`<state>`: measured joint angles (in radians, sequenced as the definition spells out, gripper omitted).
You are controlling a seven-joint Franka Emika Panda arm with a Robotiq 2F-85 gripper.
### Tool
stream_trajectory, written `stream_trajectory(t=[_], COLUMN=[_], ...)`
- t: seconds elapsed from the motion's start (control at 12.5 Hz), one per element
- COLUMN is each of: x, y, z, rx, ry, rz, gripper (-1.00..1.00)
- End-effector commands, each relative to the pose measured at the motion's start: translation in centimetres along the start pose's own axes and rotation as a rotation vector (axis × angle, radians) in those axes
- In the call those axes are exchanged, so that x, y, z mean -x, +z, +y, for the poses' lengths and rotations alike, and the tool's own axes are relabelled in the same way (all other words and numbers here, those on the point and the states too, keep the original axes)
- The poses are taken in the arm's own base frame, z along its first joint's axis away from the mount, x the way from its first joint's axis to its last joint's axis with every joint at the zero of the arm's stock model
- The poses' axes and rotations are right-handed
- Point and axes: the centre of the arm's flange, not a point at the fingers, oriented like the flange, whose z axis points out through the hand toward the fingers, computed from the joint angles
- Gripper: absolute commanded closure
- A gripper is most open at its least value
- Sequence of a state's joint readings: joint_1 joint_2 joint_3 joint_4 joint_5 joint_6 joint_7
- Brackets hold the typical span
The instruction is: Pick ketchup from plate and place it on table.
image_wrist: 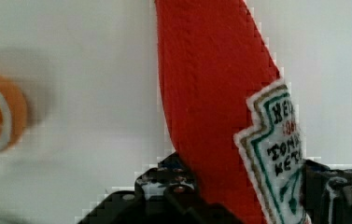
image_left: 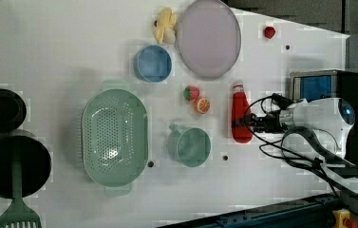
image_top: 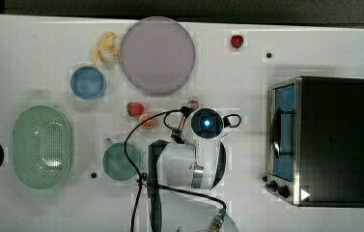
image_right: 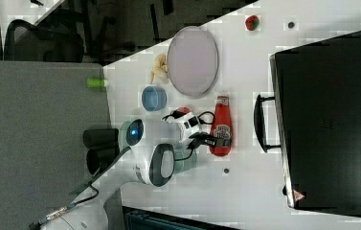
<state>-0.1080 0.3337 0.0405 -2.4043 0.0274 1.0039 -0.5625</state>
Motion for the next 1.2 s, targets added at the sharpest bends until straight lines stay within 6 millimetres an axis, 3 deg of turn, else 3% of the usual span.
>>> stream_trajectory(t=[0.08, 0.24, 0.32, 0.56, 0.72, 1.2], x=[-2.1, -2.5, -2.7, -3.3, -3.2, -0.3], y=[-5.0, -7.0, -8.9, -17.4, -23.1, -36.0], z=[-0.7, -1.2, -1.5, -3.2, -4.1, -5.2], rx=[-0.034, -0.045, -0.054, -0.093, -0.123, -0.077], ry=[0.040, 0.033, 0.028, 0.005, 0.077, 0.397], rz=[0.142, 0.181, 0.216, 0.359, 0.399, 0.179], gripper=[-0.46, -0.90, -1.00, -1.00, -1.00, -1.00])
